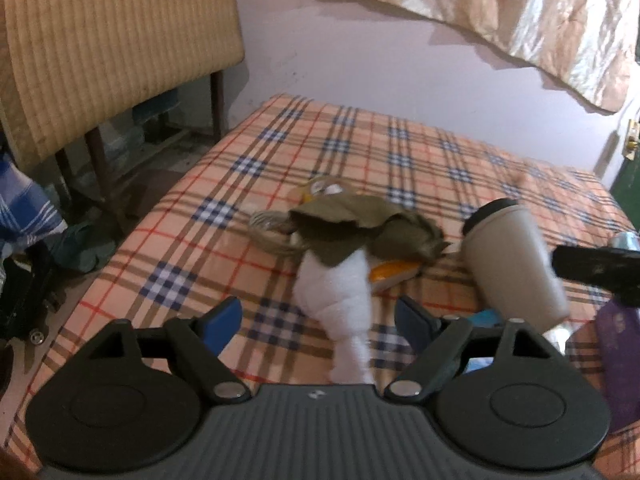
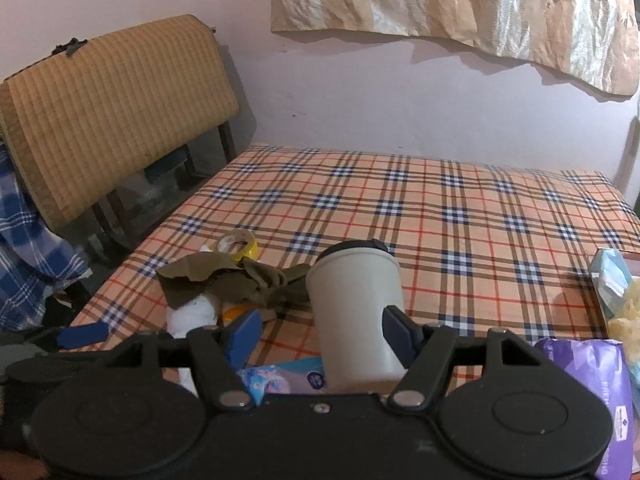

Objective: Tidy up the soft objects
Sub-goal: 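Grasp the white knitted cloth with the left gripper while the right gripper grasps the olive cloth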

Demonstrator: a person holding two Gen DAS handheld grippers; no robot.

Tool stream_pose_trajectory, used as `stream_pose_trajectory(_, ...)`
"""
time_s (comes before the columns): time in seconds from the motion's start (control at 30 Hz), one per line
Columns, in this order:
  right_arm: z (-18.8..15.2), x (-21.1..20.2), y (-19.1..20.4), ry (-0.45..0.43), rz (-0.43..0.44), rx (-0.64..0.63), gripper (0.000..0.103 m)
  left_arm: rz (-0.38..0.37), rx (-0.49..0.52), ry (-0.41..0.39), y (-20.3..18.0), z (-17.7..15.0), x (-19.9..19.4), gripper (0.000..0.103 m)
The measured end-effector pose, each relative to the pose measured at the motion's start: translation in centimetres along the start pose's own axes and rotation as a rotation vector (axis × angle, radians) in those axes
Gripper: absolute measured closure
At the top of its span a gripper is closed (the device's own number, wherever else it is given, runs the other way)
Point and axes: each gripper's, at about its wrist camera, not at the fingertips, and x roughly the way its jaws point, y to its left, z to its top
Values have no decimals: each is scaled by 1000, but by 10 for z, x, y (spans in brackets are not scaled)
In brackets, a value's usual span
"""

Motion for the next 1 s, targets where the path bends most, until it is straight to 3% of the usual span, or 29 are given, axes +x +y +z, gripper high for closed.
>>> stream_pose_trajectory(0.27,1,4,4,-12,47,-19,24,11,-9,34,8,3,40,14)
stream_pose_trajectory(0.47,5,13,5,-1,59,-31,24,-29,-33,18,1,12,61,13)
stream_pose_trajectory(0.53,7,15,7,0,66,-44,24,-35,-43,11,-1,14,66,21)
stream_pose_trajectory(0.57,8,16,8,-1,64,-50,24,-47,-45,15,-1,15,68,36)
stream_pose_trajectory(0.6,9,17,10,-1,64,-54,24,-73,-46,26,0,17,72,44)
stream_pose_trajectory(0.67,11,19,11,0,71,-57,24,-96,-45,26,0,17,71,52)
stream_pose_trajectory(1.0,20,50,31,46,115,-114,24,-28,10,26,35,-6,25,53)
